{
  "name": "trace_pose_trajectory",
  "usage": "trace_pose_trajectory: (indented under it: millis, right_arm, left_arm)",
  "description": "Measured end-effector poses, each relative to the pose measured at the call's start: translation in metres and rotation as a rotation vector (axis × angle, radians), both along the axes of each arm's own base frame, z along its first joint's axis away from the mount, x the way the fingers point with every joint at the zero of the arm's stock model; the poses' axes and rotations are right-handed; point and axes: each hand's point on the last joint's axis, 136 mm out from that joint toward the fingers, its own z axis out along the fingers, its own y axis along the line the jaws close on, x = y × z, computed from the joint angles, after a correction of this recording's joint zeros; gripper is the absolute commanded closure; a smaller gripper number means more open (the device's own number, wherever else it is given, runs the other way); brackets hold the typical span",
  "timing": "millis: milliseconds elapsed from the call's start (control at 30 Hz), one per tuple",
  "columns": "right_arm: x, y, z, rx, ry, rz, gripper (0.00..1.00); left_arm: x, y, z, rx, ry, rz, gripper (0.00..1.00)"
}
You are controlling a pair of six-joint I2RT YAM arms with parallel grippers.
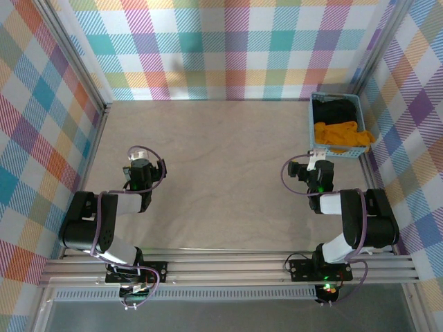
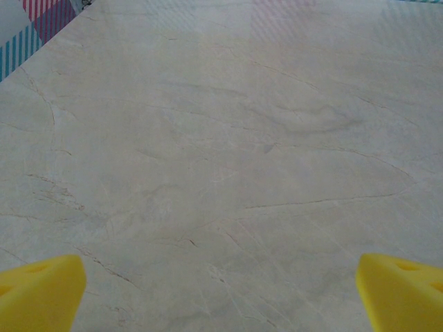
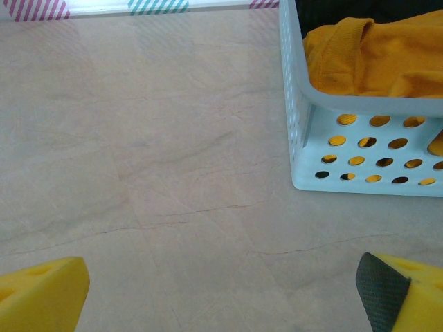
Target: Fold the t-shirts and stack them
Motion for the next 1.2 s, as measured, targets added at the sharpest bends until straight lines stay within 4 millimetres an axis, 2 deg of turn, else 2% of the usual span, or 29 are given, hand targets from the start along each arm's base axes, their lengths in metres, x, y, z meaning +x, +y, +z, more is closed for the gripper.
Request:
trace_pose_trajectory:
  millis: [167, 233, 267, 333, 433, 500, 533, 567, 633, 700, 767, 833, 867, 1000, 1100, 1200]
  right_arm:
    - [-0.001, -0.001, 0.002, -0.011, 0.007, -0.012, 0.00]
    - [-0.001, 0.001, 0.013, -0.039, 0.015, -0.031, 0.00]
    - [0.000, 0.005, 0.027, -0.055, 0.002, -0.036, 0.00]
    - [0.004, 0.014, 0.069, -0.072, -0.060, -0.042, 0.00]
    - [0.016, 0.027, 0.158, -0.009, -0.132, -0.048, 0.00]
    - [0.025, 0.025, 0.234, 0.101, -0.203, -0.082, 0.00]
    - [0.026, 0.022, 0.261, 0.149, -0.237, -0.092, 0.00]
    - [0.026, 0.016, 0.284, 0.201, -0.261, -0.106, 0.00]
    - [0.030, -0.003, 0.301, 0.280, -0.250, -0.175, 0.03]
    - [0.041, -0.025, 0.298, 0.351, -0.200, -0.261, 0.07]
    - [0.060, -0.047, 0.277, 0.412, -0.120, -0.344, 0.09]
    - [0.081, -0.065, 0.239, 0.461, -0.007, -0.422, 0.12]
    - [0.091, -0.074, 0.213, 0.487, 0.066, -0.463, 0.13]
    - [0.107, -0.097, 0.127, 0.563, 0.303, -0.591, 0.18]
    - [0.111, -0.107, 0.085, 0.578, 0.418, -0.655, 0.18]
    - [0.115, -0.111, 0.061, 0.577, 0.482, -0.683, 0.19]
  left_arm:
    - [-0.001, -0.001, 0.000, 0.007, 0.008, -0.001, 0.00]
    - [-0.002, -0.002, 0.007, 0.034, 0.023, 0.010, 0.00]
    - [-0.001, -0.006, 0.019, 0.054, 0.011, 0.005, 0.00]
    - [0.002, -0.022, 0.051, 0.082, -0.049, -0.023, 0.00]
    - [0.011, -0.054, 0.123, 0.114, -0.186, -0.087, 0.00]
    - [0.020, -0.070, 0.179, 0.054, -0.273, -0.072, 0.00]
    - [0.024, -0.073, 0.202, 0.002, -0.290, -0.055, 0.00]
    - [0.027, -0.073, 0.224, -0.068, -0.290, -0.024, 0.00]
    - [0.035, -0.067, 0.266, -0.199, -0.304, 0.038, 0.00]
    - [0.047, -0.068, 0.301, -0.328, -0.308, 0.036, 0.00]
    - [0.061, -0.080, 0.312, -0.416, -0.281, -0.008, 0.00]
    - [0.072, -0.103, 0.307, -0.494, -0.220, -0.089, 0.00]
    - [0.074, -0.119, 0.298, -0.532, -0.176, -0.143, 0.00]
    - [0.066, -0.181, 0.264, -0.648, 0.001, -0.327, 0.00]
    - [0.047, -0.218, 0.259, -0.689, 0.089, -0.446, 0.00]
    - [0.031, -0.240, 0.266, -0.707, 0.118, -0.524, 0.01]
